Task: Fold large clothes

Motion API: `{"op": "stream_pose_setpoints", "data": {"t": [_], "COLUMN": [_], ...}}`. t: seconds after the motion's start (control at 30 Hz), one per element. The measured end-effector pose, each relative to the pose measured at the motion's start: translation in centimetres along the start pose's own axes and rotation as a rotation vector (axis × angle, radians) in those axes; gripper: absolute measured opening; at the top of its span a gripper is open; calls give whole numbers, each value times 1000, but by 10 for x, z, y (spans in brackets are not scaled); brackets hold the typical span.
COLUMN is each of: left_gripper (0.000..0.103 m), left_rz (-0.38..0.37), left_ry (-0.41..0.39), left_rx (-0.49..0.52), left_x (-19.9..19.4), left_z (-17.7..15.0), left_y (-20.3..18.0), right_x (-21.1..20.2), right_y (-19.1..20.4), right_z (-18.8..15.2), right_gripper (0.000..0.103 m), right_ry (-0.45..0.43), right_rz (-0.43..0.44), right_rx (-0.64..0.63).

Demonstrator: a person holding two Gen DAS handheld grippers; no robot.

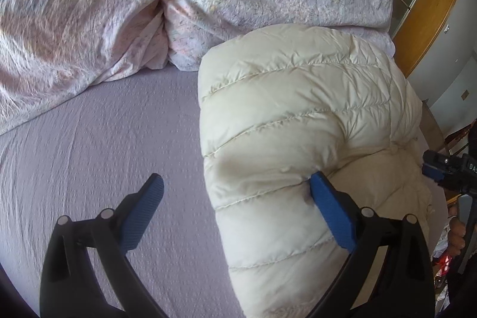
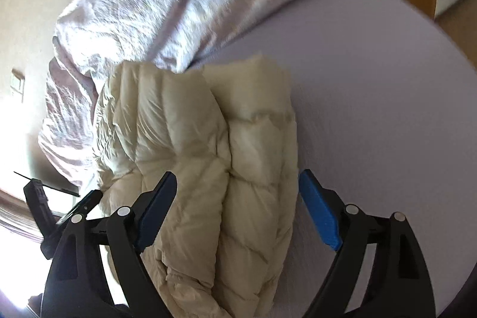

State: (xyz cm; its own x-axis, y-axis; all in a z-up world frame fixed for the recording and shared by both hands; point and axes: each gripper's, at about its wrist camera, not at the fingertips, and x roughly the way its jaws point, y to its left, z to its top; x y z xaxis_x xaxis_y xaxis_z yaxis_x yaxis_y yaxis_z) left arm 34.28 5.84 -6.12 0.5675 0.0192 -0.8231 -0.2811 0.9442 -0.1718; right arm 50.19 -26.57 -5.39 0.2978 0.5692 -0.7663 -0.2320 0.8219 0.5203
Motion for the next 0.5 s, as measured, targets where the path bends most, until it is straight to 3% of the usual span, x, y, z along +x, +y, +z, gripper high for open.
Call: {"op": "stream_pose_setpoints", "data": {"t": [0.13, 0.23, 0.3, 0.5], "left_gripper": [98, 98, 98, 98], "left_rz": [-3, -15, -16, -20], "left_ry": [-4, -10, -5, 14], "left_rx": [-9, -37, -51, -63], "left_x": [-5, -8, -9, -7], "left_z": [1, 1, 1, -1], "left_y": [4, 14, 19, 24], "right_x": [17, 27, 36, 64], "right_y": [-3, 0, 5, 12], "right_z": [-2, -2, 0, 1], "right_gripper": [87, 99, 102, 102], "right_ry": [80, 119, 147, 216], "right_rz": [56, 67, 58, 39], "right_rx": [40, 40, 23, 19]}}
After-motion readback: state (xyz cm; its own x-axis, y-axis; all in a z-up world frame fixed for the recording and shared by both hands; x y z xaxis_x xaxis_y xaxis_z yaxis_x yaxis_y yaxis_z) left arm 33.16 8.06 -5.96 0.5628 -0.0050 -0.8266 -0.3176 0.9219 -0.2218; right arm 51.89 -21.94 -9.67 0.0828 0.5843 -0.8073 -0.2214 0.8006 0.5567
